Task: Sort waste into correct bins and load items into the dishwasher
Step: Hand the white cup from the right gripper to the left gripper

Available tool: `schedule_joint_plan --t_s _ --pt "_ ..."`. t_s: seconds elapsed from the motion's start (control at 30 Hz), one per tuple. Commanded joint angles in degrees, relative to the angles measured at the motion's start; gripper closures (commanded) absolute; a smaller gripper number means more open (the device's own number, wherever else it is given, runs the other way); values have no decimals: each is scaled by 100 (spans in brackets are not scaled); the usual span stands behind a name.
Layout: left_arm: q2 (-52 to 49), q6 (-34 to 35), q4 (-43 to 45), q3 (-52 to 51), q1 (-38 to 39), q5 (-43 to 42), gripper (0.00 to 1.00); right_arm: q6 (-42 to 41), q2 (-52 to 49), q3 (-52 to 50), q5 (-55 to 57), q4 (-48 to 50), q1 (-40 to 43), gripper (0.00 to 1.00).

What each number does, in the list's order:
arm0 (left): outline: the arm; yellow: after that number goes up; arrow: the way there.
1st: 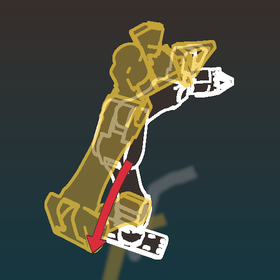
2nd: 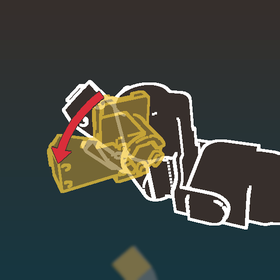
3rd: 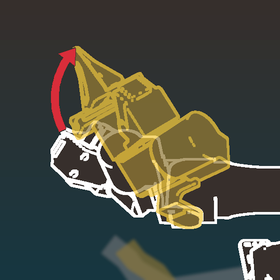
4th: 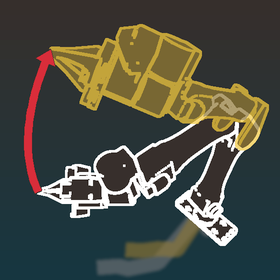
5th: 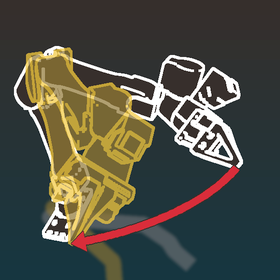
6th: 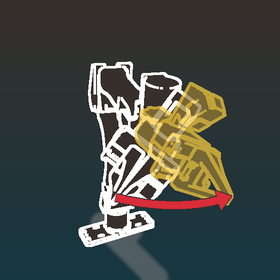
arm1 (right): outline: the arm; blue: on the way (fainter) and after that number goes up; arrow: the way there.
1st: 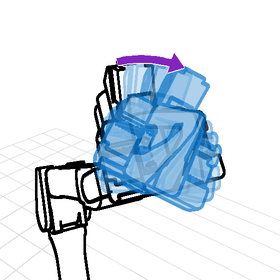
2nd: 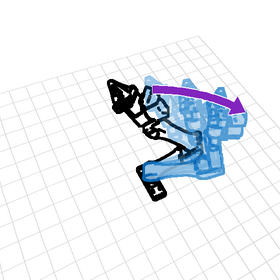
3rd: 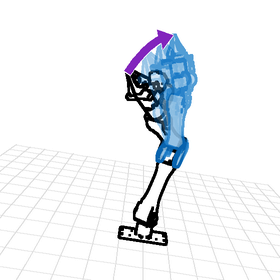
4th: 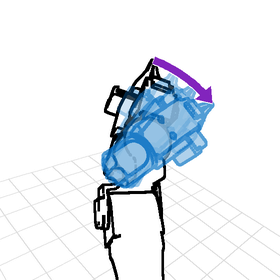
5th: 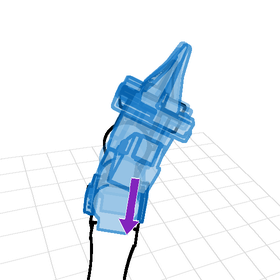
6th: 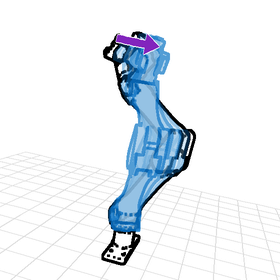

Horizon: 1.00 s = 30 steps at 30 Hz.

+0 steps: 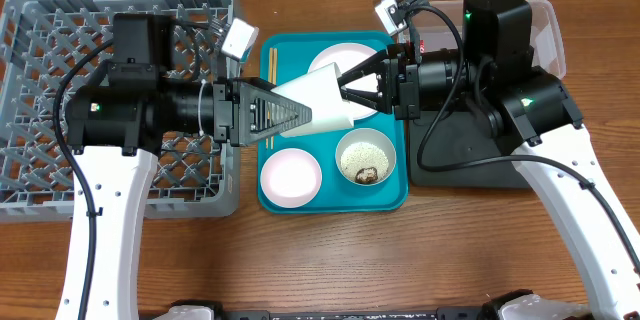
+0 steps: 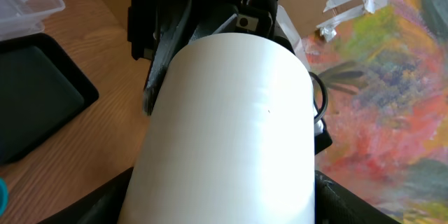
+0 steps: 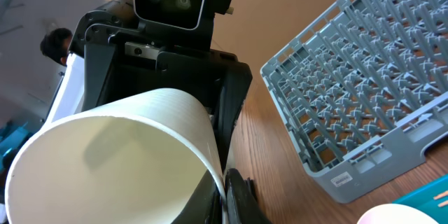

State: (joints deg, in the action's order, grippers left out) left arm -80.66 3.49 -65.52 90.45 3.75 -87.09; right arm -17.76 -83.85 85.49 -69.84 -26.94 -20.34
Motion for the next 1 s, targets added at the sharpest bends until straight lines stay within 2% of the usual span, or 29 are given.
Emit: schedule_joint_plan --t_s 0.0,0.13,0.17,0.2,0.3,0.37,0.4,0.47,0.6,0.67,0.8,0.97 --pt "15 -184 0 4 90 -269 26 -79 15 96 109 50 -28 96" --pt "15 -184 35 4 72 -229 27 -140 15 96 114 52 -28 96" --pt "15 -181 59 4 72 -227 27 -140 15 96 116 55 -28 92" --pt "15 -181 116 4 72 -225 32 -136 15 96 125 59 -28 84" --pt "15 -162 146 4 72 59 37 -136 15 96 225 57 -26 82" --pt "15 -15 146 4 72 348 37 -136 15 96 229 87 -26 74" --pt "15 -7 149 4 72 400 37 -136 15 96 232 98 -26 69" --pt "15 -7 149 4 72 415 41 -136 17 96 289 92 -26 53" --pt "15 -4 111 7 -59 662 45 -133 17 96 426 57 96 47" --pt "15 22 -33 7 -271 1320 47 -131 17 96 573 -76 190 44" --pt "17 260 -428 7 -586 2505 46 61 17 96 894 -551 232 43" --pt "17 835 -1132 9 -1161 4345 45 420 15 94 2723 -1843 136 37"
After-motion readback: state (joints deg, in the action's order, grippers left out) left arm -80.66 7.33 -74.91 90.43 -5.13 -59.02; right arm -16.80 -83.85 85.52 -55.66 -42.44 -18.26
